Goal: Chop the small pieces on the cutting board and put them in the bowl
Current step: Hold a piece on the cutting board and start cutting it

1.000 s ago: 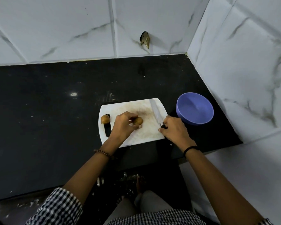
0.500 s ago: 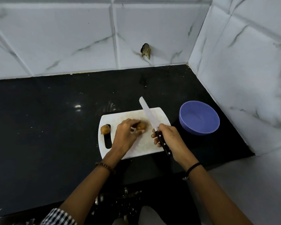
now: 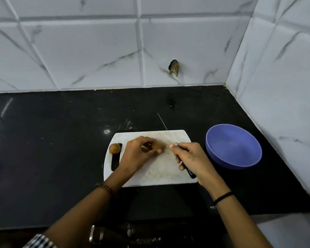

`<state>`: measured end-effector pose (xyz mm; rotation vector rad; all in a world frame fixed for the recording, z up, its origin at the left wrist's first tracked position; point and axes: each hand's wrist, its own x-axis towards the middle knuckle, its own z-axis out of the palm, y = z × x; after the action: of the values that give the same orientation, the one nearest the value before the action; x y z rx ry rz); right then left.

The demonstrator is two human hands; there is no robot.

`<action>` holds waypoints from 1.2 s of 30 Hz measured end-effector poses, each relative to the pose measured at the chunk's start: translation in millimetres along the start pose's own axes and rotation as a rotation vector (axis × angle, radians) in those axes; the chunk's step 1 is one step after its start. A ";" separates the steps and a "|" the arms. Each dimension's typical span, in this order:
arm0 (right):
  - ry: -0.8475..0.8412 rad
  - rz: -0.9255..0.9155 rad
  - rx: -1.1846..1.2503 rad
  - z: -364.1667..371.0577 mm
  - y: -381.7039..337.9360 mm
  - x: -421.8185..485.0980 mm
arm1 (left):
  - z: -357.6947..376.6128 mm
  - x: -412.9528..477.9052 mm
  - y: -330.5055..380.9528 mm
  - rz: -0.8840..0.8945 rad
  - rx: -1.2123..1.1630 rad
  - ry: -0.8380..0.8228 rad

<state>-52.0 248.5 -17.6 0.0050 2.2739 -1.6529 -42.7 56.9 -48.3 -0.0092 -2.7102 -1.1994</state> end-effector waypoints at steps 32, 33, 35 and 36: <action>0.310 -0.449 -0.613 24.9 42.1 -14.8 | 17.7 -8.3 -32.5 0.255 0.018 0.155; 0.316 -0.451 -0.630 25.3 42.2 -15.9 | 17.4 -8.3 -32.6 0.260 0.016 0.154; 0.339 -0.457 -0.667 26.9 42.0 -17.1 | 17.3 -7.5 -33.8 0.264 0.005 0.148; 0.346 -0.459 -0.694 28.3 41.6 -18.2 | 17.5 -7.3 -34.4 0.264 -0.004 0.144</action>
<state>-19.4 239.3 -59.0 -0.4527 3.1897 -0.9863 -40.9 47.0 -86.3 -0.2629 -2.4878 -1.0838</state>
